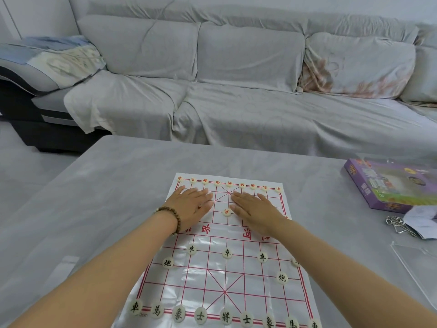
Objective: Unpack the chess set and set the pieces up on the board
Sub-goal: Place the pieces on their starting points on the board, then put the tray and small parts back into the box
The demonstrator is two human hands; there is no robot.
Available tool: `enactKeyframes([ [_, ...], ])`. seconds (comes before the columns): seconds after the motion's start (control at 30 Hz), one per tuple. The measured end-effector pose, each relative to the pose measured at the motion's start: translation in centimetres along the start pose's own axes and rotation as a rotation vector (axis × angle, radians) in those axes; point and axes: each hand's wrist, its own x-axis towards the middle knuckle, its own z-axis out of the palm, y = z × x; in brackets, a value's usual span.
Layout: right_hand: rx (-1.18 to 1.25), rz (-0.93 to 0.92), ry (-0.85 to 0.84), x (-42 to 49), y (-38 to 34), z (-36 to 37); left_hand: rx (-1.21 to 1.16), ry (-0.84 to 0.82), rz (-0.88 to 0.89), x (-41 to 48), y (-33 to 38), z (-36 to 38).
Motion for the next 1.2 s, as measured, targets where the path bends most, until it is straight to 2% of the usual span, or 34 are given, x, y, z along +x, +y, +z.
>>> enactKeyframes([
  [0.2, 0.019, 0.005, 0.055, -0.8, -0.2, -0.6, -0.061, 0.017, 0.001, -0.3, 0.4, -0.6],
  [0.4, 0.08, 0.022, 0.192, -7.9, 2.1, -3.0, -0.124, 0.096, 0.034, -2.4, 4.4, -1.8],
  [0.5, 0.141, 0.075, 0.239, -13.4, 4.3, -5.0, -0.124, 0.16, 0.079, -3.8, 8.4, -2.9],
  [0.63, 0.18, 0.193, 0.383, -21.8, 8.0, -6.3, -0.204, 0.206, 0.189, -5.3, 15.6, -3.2],
  [0.9, 0.315, 0.532, 0.53, -35.1, 15.6, -3.0, -0.304, 0.07, 0.347, -5.5, 32.5, 0.1],
  [1.07, 0.386, 0.675, 0.588, -38.8, 18.5, 0.5, -0.549, -0.025, 0.223, -5.4, 39.4, 2.8],
  [1.2, 0.624, 0.802, 0.674, -40.7, 20.4, 2.9, -0.889, -0.063, 0.049, -4.7, 42.5, 4.1],
])
